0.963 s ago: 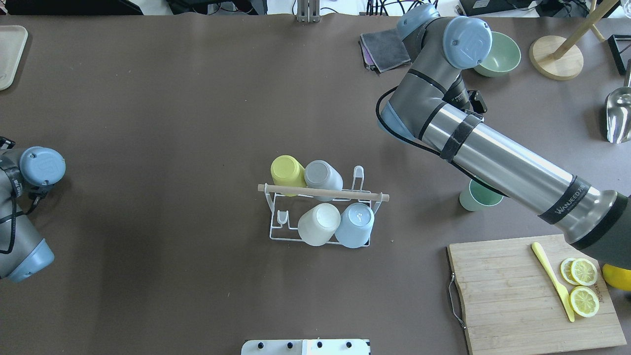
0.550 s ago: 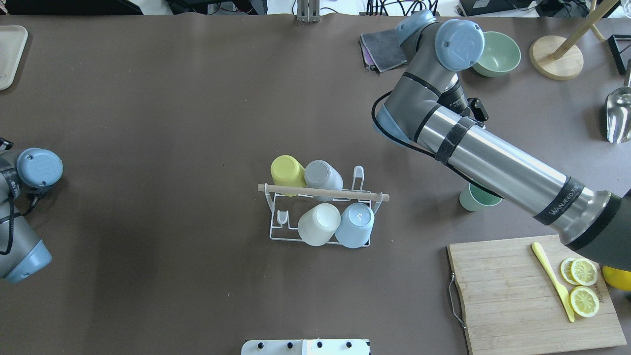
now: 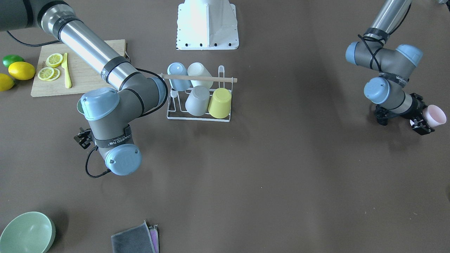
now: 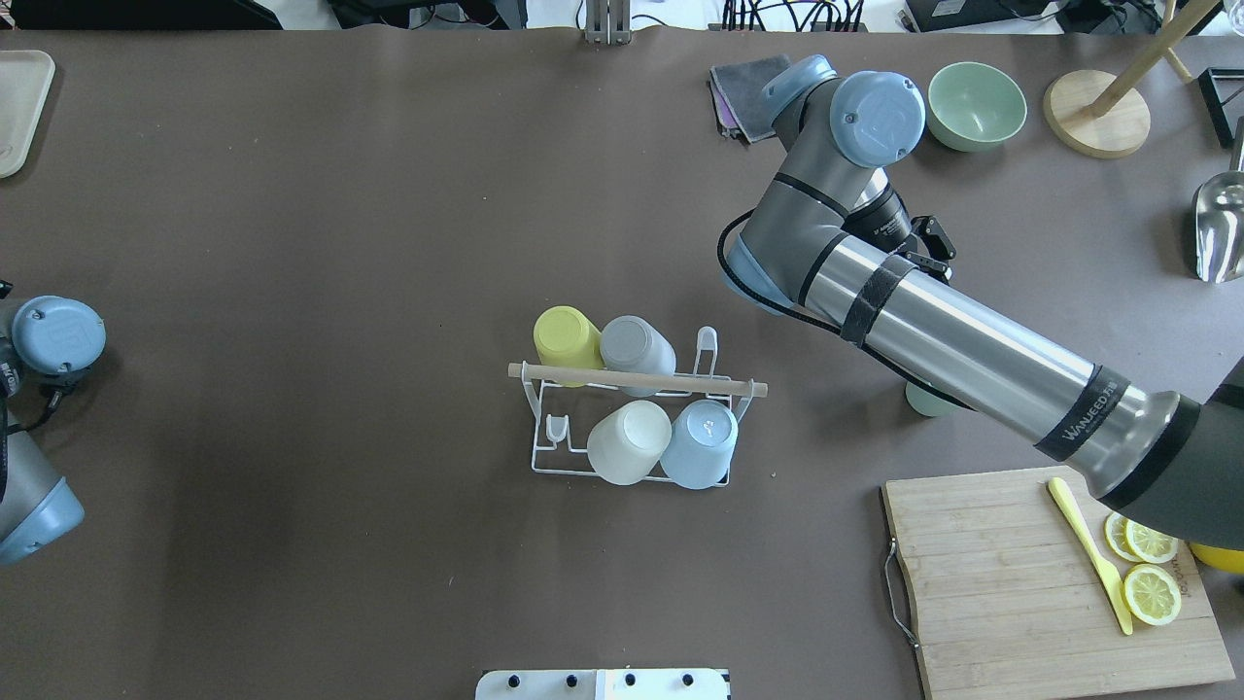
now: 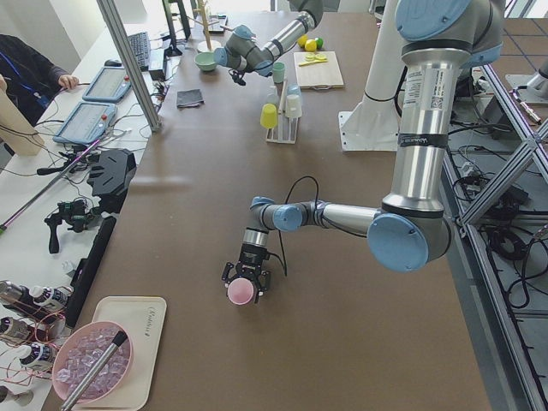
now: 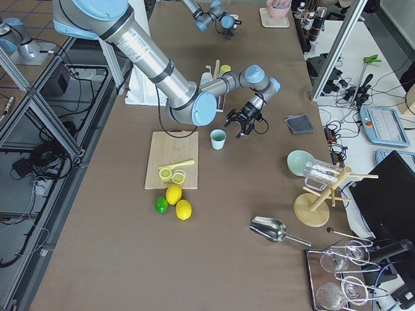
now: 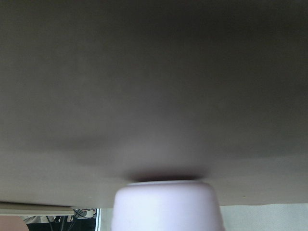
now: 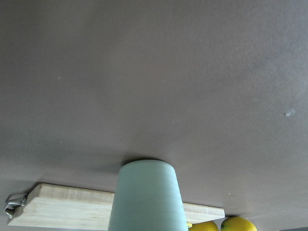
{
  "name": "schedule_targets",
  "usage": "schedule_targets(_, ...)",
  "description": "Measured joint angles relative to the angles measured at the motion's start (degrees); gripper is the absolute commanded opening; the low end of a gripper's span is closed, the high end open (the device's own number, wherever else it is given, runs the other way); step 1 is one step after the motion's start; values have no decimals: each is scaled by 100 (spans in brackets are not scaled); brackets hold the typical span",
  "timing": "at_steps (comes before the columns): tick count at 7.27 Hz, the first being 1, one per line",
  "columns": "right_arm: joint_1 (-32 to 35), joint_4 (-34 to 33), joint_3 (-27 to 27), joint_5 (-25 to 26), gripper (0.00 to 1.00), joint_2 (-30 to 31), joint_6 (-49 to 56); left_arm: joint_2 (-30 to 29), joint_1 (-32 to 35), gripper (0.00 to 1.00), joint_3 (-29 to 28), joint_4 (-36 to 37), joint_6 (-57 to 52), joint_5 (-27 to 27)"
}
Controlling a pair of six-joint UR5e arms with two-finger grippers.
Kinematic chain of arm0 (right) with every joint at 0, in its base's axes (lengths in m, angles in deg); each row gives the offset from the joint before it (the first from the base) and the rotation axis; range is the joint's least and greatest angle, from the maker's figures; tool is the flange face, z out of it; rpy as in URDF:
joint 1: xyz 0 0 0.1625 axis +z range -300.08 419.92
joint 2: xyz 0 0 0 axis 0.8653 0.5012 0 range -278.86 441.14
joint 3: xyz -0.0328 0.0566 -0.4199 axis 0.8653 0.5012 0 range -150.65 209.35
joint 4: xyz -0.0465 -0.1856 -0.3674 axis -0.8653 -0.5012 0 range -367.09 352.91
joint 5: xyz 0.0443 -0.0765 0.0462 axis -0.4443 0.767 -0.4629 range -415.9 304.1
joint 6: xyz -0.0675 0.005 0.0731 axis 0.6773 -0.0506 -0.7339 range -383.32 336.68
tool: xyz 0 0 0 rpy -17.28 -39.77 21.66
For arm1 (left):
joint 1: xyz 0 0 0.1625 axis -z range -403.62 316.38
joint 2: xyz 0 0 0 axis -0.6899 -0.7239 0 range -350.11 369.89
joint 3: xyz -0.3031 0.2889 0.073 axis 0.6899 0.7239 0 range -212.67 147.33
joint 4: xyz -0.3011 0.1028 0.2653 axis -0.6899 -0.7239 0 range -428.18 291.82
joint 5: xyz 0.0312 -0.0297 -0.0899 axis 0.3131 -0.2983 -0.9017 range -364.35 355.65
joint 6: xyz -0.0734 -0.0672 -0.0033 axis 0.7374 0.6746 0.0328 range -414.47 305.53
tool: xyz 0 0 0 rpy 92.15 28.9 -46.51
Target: Place cup on cup holder
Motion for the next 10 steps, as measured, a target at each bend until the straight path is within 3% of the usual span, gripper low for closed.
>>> schedule_targets(9,-285,-61,396,3,99,68,441,209,39,97,4,-347,-15,-9)
schedule_targets(10,-288,-103,398,-3,99,68,514,227,42,87,1,-387,-16,-13)
